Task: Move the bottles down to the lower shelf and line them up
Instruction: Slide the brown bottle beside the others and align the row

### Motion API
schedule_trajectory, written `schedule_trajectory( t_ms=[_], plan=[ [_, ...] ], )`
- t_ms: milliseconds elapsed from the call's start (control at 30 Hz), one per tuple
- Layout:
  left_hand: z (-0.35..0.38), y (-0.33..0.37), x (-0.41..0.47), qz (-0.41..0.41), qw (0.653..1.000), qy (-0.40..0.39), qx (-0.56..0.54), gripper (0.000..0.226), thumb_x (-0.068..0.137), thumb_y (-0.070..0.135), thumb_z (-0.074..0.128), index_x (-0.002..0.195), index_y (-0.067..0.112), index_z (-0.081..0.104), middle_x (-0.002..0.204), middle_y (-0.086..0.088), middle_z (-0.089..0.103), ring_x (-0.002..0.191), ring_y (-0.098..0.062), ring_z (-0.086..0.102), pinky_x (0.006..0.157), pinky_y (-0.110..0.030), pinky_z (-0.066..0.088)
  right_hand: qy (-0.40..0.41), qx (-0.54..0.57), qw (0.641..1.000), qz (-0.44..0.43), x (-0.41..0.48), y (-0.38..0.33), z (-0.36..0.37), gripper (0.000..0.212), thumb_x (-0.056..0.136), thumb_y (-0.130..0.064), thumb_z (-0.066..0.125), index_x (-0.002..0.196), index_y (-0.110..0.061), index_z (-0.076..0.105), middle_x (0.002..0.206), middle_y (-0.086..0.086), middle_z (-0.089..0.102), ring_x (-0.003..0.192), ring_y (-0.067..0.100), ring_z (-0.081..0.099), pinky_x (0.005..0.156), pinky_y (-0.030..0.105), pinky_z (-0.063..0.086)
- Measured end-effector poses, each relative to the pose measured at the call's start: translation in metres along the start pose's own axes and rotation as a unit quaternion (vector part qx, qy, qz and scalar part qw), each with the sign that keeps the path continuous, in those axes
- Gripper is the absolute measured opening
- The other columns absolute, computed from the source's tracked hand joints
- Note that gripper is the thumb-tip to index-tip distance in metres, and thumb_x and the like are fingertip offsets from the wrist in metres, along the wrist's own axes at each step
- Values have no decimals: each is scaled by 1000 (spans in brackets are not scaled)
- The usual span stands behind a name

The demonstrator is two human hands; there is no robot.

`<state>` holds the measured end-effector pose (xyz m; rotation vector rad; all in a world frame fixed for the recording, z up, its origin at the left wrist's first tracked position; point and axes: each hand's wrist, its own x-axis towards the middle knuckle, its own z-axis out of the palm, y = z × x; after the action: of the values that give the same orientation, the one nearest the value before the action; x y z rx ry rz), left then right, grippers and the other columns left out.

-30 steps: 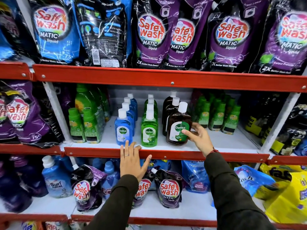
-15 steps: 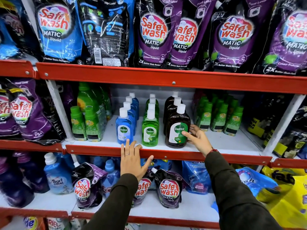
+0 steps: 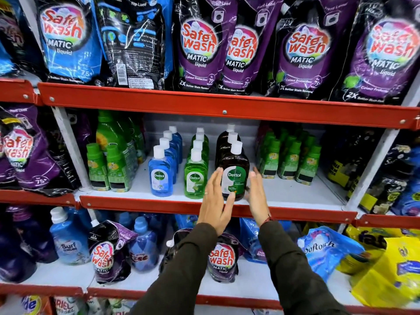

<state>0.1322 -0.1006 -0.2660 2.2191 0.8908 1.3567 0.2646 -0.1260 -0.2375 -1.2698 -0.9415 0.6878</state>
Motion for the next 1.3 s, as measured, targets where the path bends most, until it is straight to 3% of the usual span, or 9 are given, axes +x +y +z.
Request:
schedule_trajectory(
  t_ms=[200,433,567,633,733,833,933,1100,1300],
  plan=[
    [21,22,34,-225,956,-40,-181,70,106,45,35,160,26,-5,171,-6,-2,157,-18,-2,126,-43,2,-9,26,1000,4,-6,6,5,63,86,-72,37,140,-42,48,156,0,48,137,5,51,123,41,34],
    [18,13,32,-209,964,-45,-159,68,106,44,36,160,29,-3,169,-6,7,155,-21,9,122,-39,10,-18,19,1000,-15,-6,11,2,71,86,-72,40,149,-40,40,154,-5,51,141,13,49,123,47,35],
    [16,8,30,-196,963,-46,-177,67,106,45,35,160,28,-1,170,-2,8,149,-5,10,117,-27,8,-30,17,999,-16,-6,7,0,62,94,-62,36,151,-38,39,155,-4,49,144,13,46,124,47,34],
    [14,6,26,-185,964,-29,-186,66,104,47,34,160,25,6,170,0,9,150,-4,7,126,-35,8,-7,6,999,-37,-6,8,3,56,101,-53,31,152,-31,39,156,-2,47,144,2,42,125,42,31],
    [2,2,11,-125,975,75,-166,56,103,44,32,154,23,31,160,-2,34,147,-11,31,123,-38,27,109,-30,990,-88,-17,10,17,45,104,-45,32,142,-27,49,140,-2,49,119,-31,36,116,28,30],
    [-17,-8,5,-89,967,197,-138,46,103,39,32,142,20,46,142,-7,47,133,-16,45,114,-30,36,74,-6,990,-123,-30,10,43,37,101,-37,41,127,-19,60,128,-1,61,118,-6,54,107,28,41],
    [-35,-22,10,-124,952,233,-154,49,103,37,31,144,14,44,148,-8,42,137,-12,39,114,-20,28,-49,4,995,-88,-35,10,72,45,100,-41,41,137,-21,56,143,-4,56,135,9,50,114,29,37],
    [-55,-39,19,-219,937,118,-244,53,109,35,27,159,21,15,168,1,15,153,-9,15,127,-35,12,-81,14,997,-15,-27,10,104,60,105,-43,35,160,-24,19,167,-8,21,153,5,20,127,30,17],
    [-64,-46,32,-215,947,37,-236,52,109,33,23,160,20,16,169,1,16,155,-11,14,129,-43,10,-89,7,996,1,-21,3,113,56,105,-44,35,157,-24,26,163,-6,33,141,0,33,106,7,28]
  ],
)
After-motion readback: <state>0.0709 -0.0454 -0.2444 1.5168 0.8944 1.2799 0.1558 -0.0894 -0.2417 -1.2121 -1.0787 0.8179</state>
